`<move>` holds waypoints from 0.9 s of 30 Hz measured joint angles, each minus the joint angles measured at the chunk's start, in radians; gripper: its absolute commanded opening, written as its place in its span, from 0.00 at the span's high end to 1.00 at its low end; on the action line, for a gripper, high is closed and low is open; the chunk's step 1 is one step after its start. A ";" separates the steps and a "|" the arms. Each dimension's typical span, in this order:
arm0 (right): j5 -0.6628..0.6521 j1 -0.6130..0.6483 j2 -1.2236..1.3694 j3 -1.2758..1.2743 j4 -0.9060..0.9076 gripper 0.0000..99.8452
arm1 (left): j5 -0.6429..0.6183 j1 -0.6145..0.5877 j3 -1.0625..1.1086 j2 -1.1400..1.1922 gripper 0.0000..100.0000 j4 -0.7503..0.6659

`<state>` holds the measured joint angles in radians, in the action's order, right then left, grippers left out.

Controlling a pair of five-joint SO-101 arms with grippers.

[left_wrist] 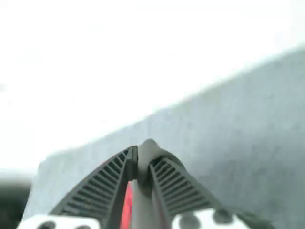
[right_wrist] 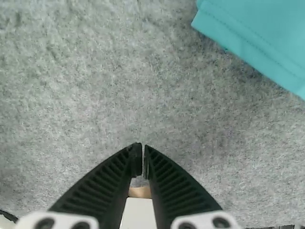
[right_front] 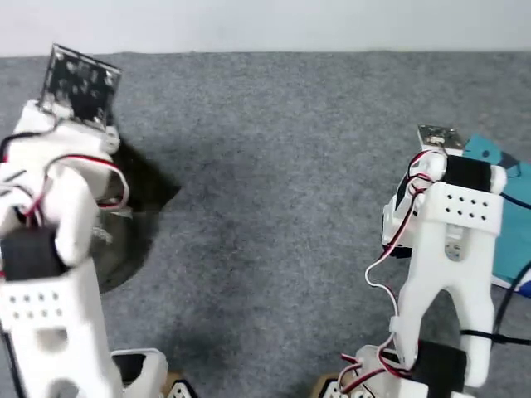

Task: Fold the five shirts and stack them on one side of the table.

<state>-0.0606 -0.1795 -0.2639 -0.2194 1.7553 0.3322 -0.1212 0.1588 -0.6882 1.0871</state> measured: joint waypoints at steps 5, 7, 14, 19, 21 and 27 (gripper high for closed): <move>0.000 0.000 0.000 0.000 0.000 0.99 | -0.041 0.186 0.000 -0.064 0.99 0.000; 0.000 0.000 0.000 0.000 0.000 0.99 | -0.041 0.230 0.008 -0.066 0.99 0.015; 0.000 0.006 0.000 0.000 0.000 0.99 | -0.048 0.241 0.232 -0.066 0.99 0.107; 0.000 0.011 -0.002 0.000 0.000 0.99 | -0.017 0.242 0.476 -0.066 0.99 0.149; 0.000 0.011 -0.002 0.000 0.000 0.99 | -0.003 0.232 0.552 -0.066 0.98 0.149; 0.000 0.052 -0.002 0.000 0.000 0.99 | -0.003 0.040 0.583 -0.066 0.82 0.161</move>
<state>-0.0606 -0.1274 -0.2654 -0.2194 1.7553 0.3291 -0.0813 0.7419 -0.7541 1.2482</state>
